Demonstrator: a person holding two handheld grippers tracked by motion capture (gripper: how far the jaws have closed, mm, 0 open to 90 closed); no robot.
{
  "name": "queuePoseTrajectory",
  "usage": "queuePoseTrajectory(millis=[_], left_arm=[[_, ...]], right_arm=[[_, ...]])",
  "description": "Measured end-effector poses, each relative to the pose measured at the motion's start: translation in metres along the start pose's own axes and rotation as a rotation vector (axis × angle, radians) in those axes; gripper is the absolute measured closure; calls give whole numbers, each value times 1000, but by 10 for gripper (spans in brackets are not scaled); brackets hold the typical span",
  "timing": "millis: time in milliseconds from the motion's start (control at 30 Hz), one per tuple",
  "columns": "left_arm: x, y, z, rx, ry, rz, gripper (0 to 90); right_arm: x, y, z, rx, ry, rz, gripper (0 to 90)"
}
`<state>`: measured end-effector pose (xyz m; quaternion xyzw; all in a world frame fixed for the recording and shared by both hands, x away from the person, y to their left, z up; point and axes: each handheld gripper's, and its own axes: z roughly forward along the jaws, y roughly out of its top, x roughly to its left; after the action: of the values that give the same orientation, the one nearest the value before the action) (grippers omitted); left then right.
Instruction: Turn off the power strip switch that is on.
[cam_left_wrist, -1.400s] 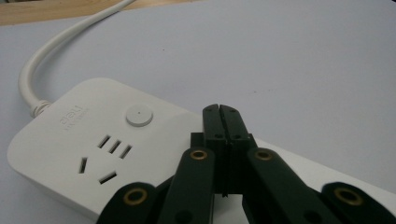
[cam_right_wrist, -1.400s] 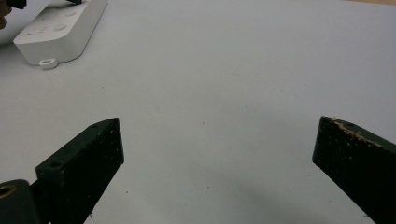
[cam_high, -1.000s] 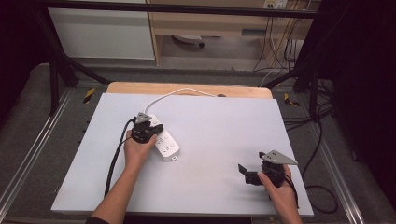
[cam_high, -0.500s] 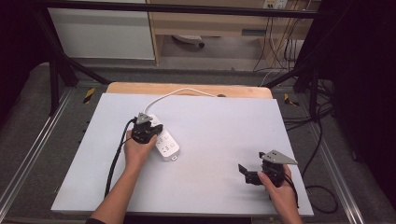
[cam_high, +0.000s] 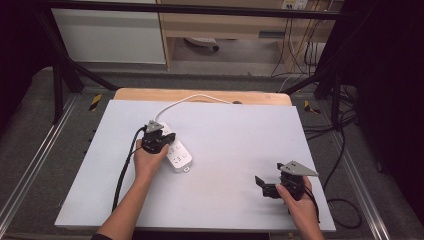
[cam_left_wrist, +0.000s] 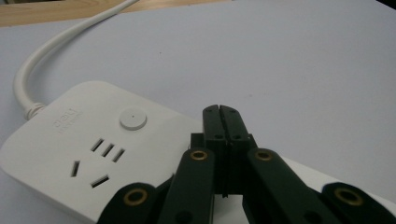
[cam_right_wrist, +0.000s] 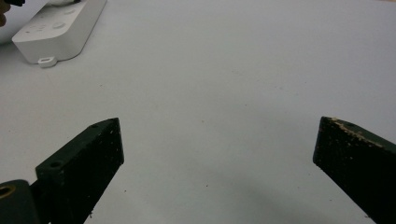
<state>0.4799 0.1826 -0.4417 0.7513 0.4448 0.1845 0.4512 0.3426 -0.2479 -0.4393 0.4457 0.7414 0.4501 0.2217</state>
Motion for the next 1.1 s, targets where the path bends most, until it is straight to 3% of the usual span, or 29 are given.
queuePoseTrajectory(millis=[133, 333, 533, 933, 1100], left_arm=[[-4, 1, 2, 3, 6, 18, 900], [-1, 1, 2, -1, -11, -24, 900], [2, 2, 1, -17, 1, -39, 900], [7, 9, -10, -72, 24, -17, 900], [6, 11, -12, -97, 39, -4, 710]], right_arm=[[0, 0, 0, -1, 1, 2, 23], [-2, 0, 0, 0, -1, 7, 23], [-2, 0, -1, -6, 0, 5, 23], [-2, 0, 0, -2, -5, 2, 24], [-2, 0, 1, 2, -4, 1, 24]])
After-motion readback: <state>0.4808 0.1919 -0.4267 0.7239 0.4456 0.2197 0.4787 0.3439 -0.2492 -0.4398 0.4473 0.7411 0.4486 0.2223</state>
